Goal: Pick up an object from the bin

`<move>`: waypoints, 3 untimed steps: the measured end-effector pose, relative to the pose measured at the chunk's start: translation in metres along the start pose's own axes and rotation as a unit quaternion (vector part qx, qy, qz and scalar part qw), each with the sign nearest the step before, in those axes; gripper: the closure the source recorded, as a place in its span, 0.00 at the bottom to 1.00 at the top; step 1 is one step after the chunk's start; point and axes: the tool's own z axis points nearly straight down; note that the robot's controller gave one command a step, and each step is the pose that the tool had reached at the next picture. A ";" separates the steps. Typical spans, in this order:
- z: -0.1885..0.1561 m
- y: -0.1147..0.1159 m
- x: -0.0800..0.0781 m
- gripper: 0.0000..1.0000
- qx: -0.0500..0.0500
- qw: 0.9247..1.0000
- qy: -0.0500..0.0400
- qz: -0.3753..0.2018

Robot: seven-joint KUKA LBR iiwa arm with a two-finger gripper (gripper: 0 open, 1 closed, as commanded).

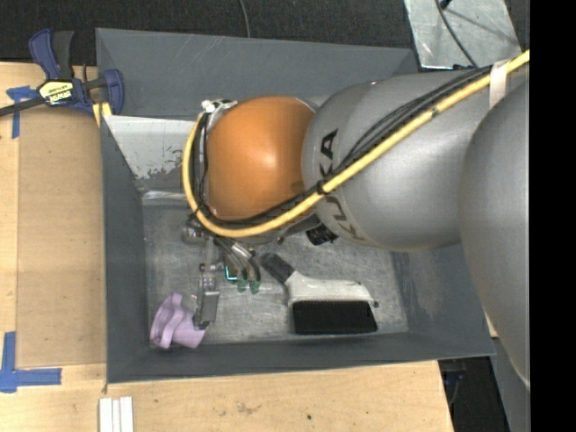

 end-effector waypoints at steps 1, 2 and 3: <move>-0.004 -0.001 -0.002 0.00 -0.001 1.000 -0.004 0.002; 0.093 0.009 -0.001 1.00 0.005 0.995 -0.001 -0.102; 0.093 0.009 -0.002 1.00 0.004 0.995 -0.002 -0.101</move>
Offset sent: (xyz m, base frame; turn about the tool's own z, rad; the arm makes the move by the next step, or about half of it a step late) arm -0.0048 0.0124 -0.1050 -0.2065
